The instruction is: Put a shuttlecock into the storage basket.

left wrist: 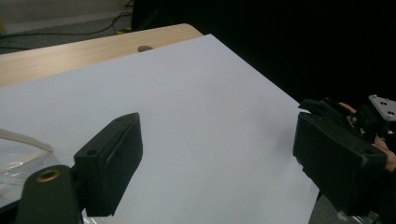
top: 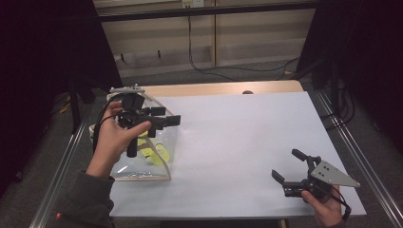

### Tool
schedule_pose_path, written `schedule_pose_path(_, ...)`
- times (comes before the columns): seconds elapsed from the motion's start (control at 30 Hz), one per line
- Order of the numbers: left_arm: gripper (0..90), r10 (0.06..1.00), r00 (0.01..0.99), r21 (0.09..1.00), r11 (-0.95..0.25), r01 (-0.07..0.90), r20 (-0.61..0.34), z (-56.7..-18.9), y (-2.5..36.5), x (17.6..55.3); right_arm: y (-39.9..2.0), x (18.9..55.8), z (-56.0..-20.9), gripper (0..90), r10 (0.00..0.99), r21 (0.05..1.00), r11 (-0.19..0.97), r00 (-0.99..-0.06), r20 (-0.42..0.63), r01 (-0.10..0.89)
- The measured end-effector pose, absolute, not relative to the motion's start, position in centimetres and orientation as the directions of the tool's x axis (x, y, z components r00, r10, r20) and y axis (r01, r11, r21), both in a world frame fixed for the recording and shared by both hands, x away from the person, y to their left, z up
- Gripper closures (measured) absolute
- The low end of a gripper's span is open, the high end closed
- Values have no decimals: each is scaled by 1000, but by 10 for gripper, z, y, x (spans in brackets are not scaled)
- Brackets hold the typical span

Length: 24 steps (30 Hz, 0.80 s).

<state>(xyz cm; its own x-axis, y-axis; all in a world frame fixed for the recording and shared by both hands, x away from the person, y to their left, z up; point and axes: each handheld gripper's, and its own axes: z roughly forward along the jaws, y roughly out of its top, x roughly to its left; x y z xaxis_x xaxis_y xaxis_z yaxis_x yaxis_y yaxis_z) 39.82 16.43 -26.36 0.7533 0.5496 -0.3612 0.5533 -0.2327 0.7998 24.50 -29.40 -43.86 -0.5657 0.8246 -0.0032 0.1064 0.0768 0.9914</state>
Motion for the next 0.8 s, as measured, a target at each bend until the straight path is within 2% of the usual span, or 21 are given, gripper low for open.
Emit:
schedule_pose_path(0.47,135,521,761,807,-208,552,-387,-269,161,392,-294,245,-439,16,825,991,76,-566,-3,106)
schedule_pose_path(0.8,114,522,773,817,-223,532,-361,-263,155,390,-295,245,-439,16,826,991,78,-564,-5,106)
